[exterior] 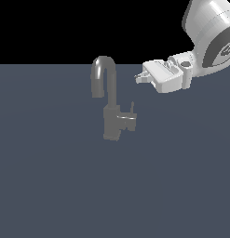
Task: Turn on the faucet by rotating a designated handle.
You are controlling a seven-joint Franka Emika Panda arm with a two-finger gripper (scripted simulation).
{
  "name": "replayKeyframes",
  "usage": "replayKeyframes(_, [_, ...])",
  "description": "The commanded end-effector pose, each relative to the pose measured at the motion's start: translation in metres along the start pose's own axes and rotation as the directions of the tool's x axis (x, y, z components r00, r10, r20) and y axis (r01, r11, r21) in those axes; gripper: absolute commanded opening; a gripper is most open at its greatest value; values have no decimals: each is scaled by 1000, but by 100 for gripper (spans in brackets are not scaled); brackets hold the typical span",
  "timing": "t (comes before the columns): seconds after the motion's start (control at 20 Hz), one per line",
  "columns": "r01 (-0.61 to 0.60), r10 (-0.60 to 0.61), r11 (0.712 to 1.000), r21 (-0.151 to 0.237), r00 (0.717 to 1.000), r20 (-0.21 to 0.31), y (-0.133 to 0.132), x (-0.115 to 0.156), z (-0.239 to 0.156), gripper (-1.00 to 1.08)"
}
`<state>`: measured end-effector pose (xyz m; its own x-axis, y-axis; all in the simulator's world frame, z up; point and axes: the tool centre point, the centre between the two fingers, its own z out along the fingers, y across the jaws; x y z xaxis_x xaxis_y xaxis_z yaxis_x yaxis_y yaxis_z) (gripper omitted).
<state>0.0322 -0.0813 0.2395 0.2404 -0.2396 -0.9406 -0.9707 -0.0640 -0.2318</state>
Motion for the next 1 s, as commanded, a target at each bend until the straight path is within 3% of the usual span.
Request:
replayKeyframes(0.0, [-62,59,996,59,997,50,1,21,4,-100])
replayKeyframes(0.2, [-150,133,980,134,984,122,4,49,12,-100])
replayKeyframes(0.45, [-233,196,952,196,961,193,8,75,21,-100])
replayKeyframes(0.95, [-304,242,921,242,936,257,13,95,32,-100])
